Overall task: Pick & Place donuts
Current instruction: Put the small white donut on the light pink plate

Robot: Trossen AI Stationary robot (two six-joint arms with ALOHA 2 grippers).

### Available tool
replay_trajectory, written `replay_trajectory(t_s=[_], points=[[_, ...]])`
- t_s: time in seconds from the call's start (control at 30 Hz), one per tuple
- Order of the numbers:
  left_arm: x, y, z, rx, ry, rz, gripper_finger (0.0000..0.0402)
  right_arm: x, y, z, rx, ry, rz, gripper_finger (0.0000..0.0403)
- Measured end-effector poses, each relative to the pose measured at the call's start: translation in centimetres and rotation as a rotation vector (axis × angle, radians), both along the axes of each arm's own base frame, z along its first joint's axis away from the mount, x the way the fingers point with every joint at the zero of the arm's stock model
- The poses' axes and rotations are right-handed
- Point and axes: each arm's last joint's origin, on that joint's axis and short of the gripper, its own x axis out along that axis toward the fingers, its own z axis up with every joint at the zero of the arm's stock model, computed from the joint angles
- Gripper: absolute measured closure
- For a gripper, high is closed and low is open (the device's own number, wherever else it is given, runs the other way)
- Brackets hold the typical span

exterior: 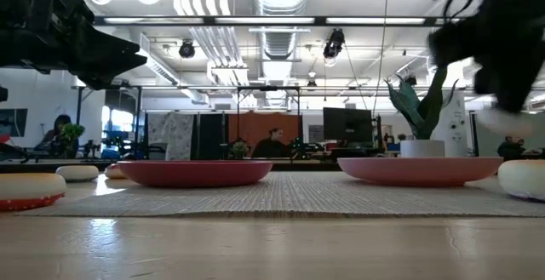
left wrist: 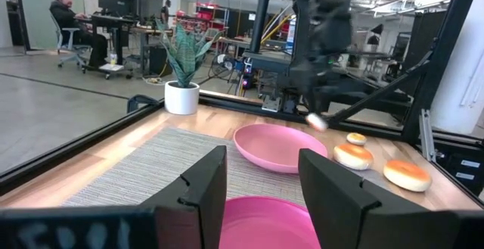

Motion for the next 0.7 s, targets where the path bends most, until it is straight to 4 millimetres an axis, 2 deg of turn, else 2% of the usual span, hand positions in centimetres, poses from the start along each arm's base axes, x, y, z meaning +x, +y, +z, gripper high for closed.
replay_trajectory(t_s=[0.17,0.4,0.5,0.7], points=[[0.0,0.0,0.0,0.0,0.0,0.0,0.0262,0.6,-3.1,-1.6,0.021,0.057,-0.032,0.039],[0.0,0.0,0.0,0.0,0.0,0.0,0.0262,1.7,-3.7,-2.6,0.048,0.038,-0.019,0.0386],[0.0,0.0,0.0,0.0,0.0,-0.001,0.0262,2.1,-3.7,-3.1,0.05,0.051,-0.018,0.0366],[0.0,0.0,0.0,0.0,0.0,-0.001,0.0262,2.4,-3.7,-3.8,0.033,0.071,0.021,0.0297]])
